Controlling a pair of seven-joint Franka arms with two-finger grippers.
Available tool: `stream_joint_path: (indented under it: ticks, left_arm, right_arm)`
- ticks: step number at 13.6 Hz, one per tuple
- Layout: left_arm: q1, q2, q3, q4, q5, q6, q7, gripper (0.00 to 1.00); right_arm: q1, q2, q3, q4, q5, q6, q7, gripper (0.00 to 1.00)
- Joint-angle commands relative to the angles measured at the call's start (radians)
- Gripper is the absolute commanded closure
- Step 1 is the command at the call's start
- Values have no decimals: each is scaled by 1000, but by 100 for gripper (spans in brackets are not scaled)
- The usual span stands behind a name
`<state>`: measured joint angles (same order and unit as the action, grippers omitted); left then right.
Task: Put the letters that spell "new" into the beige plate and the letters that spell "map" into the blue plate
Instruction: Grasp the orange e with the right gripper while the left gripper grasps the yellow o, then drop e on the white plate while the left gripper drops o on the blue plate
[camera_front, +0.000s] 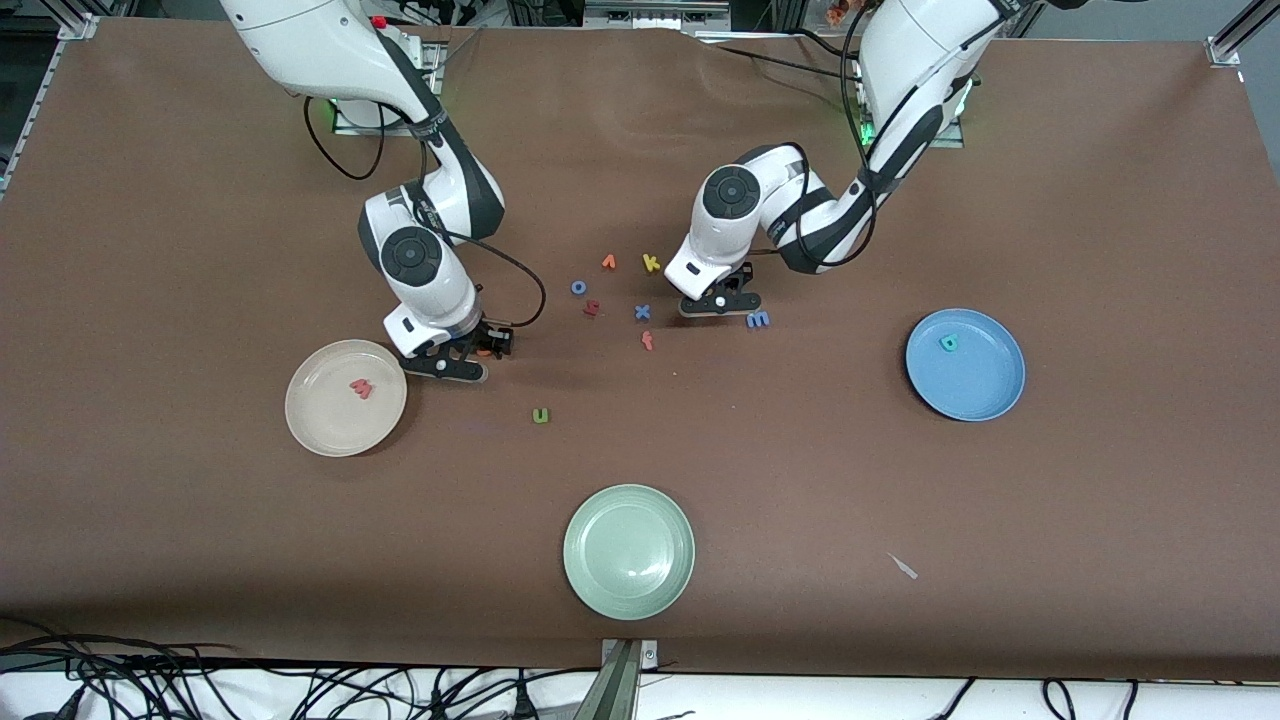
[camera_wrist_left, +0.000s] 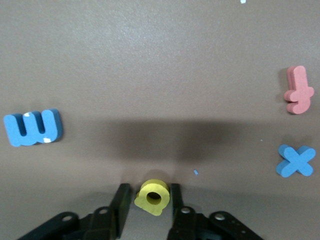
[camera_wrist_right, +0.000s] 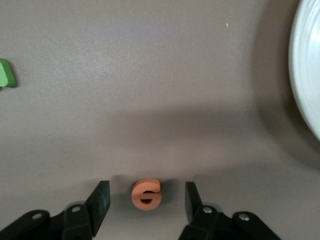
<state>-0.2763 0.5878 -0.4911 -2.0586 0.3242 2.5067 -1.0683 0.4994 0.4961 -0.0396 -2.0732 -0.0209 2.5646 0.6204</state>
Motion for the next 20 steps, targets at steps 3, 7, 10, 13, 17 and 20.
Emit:
stream_joint_path:
  ticks: [3, 7, 10, 13, 17, 20]
  left_arm:
    - [2, 17, 9, 21, 38, -22, -16, 79]
    - [77, -2, -4, 164, 16, -335, 135, 82]
    - [208, -31, -6, 187, -30, -437, 385, 81]
    - [346, -72, -6, 189, -39, -542, 661, 80]
    - [524, -97, -6, 186, -39, -592, 985, 80]
    - [618, -83, -1, 173, -17, -588, 1139, 80]
  right_arm:
    - [7, 1, -2, -45, 10, 60, 10, 33]
    - [21, 7, -2, -45, 7, 63, 28, 42]
    - [25, 1, -3, -57, 4, 62, 27, 58]
    - [24, -4, -5, -58, -4, 60, 19, 69]
    - [22, -68, -52, -30, -5, -42, -92, 73]
    - [21, -103, -132, 68, -5, -252, -264, 73]
